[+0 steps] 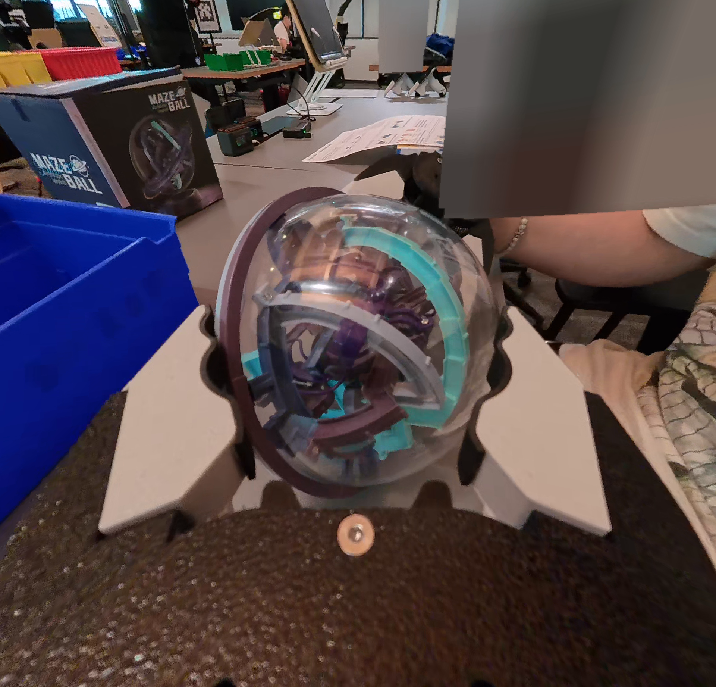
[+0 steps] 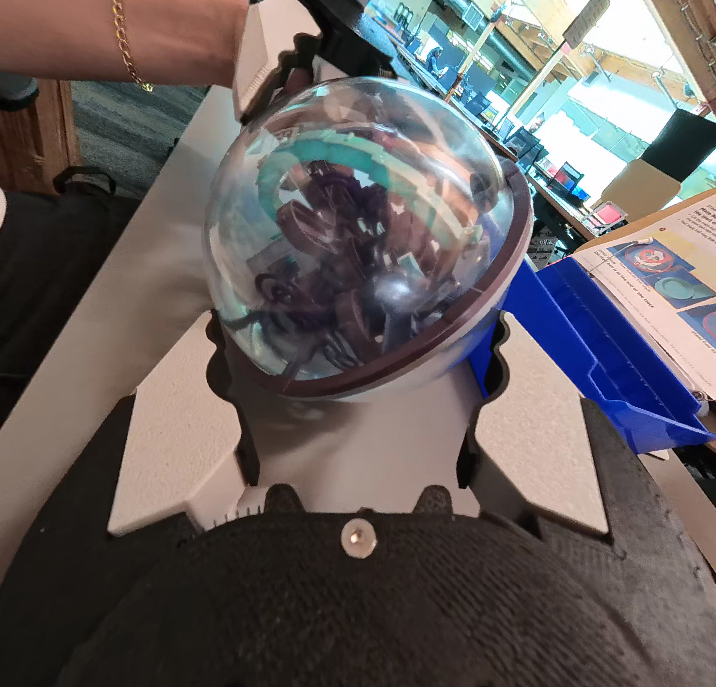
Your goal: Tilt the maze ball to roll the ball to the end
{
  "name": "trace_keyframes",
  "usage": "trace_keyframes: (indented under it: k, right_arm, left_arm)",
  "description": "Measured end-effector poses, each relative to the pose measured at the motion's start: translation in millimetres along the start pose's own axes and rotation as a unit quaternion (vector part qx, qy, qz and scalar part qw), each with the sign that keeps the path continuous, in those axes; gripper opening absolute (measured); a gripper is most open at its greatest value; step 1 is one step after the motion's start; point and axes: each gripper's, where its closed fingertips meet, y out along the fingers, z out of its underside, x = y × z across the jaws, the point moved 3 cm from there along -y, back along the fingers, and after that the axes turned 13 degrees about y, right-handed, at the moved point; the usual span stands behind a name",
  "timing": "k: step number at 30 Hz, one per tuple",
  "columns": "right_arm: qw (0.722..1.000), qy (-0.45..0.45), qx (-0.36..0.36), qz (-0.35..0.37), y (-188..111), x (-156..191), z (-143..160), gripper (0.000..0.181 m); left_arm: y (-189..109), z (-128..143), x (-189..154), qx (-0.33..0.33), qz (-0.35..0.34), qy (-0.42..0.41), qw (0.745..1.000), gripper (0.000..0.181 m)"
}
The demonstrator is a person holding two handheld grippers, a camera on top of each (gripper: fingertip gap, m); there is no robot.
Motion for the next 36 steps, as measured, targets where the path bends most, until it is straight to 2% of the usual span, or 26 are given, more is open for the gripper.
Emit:
trace_keyframes:
  k: [8, 16, 36]
  right_arm:
    - [1.0, 0.008, -0.001, -0.015, 3.8, 7.1, 0.9, 0.143]
    - [0.998, 0.047, -0.007, -0.033, 5.8, 8.1, -0.4, 0.142]
    - [0.994, 0.103, 0.006, -0.043, 5.2, 0.3, 4.9, 0.142]
  left_arm:
    - [0.7, -3.2, -11.8, 0.001, -0.006, 0.027, 1.0, 0.136]
    - [-2.8, -1.5, -8.7, -0.019, -0.009, -0.018, 1.0, 0.136]
    - [3.9, -2.3, 3.2, -0.017, -0.011, -0.059, 0.998, 0.136]
